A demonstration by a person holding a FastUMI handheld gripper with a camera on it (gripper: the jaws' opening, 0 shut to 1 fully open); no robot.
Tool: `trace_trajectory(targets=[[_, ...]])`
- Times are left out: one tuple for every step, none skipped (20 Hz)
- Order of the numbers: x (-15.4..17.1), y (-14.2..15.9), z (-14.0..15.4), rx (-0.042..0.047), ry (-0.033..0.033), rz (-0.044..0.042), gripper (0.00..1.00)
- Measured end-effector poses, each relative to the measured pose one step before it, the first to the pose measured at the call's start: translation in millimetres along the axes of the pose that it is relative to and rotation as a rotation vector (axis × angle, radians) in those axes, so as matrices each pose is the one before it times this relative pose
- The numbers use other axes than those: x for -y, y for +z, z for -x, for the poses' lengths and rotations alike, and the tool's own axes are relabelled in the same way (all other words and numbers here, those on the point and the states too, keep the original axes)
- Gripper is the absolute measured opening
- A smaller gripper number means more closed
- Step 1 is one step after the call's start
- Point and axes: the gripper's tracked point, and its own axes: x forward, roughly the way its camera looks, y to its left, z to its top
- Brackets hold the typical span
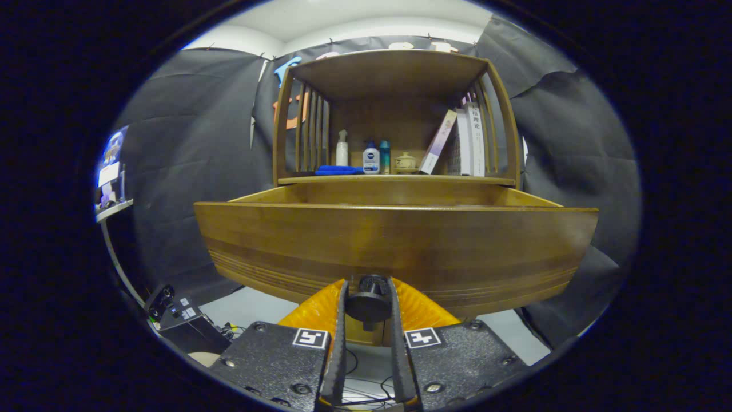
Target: Pull open the drawer, take out the items inside it, and place them on the countertop above the cabinet.
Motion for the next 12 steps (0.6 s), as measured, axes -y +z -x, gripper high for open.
trace_trajectory(targets=[[0.38,-1.86,1.16,-0.00529,-0.00196,0.00088,0.36],[-0.38,0.41,0.66,-0.00567,0.0006,-0.00192,0.36],[-1.33,-0.86,0.65,-0.01492,0.00304,-0.00279,0.36],[0.22,0.58,-0.17,-0.02129,0.00757,-0.0033,0.36],[-0.73,-0.55,0.81,-0.02971,0.01525,-0.00325,0.36],[-0.94,1.16,2.05,-0.02459,0.02109,-0.00775,0.37],[-0.13,5.2,4.19,-0.00791,0.01474,-0.01265,0.38],[-0.52,12.4,7.86,0.02539,0.0128,-0.01089,0.41],[-0.53,13.96,8.39,0.03107,0.00754,0.00501,0.43],[-1.42,13.82,5.58,0.0175,0.01193,0.01714,0.46],[-2.59,10.41,5.01,0.01148,0.01455,0.01588,0.48],[-1.98,10.74,2.77,0.00491,0.01524,0.01235,0.51]])
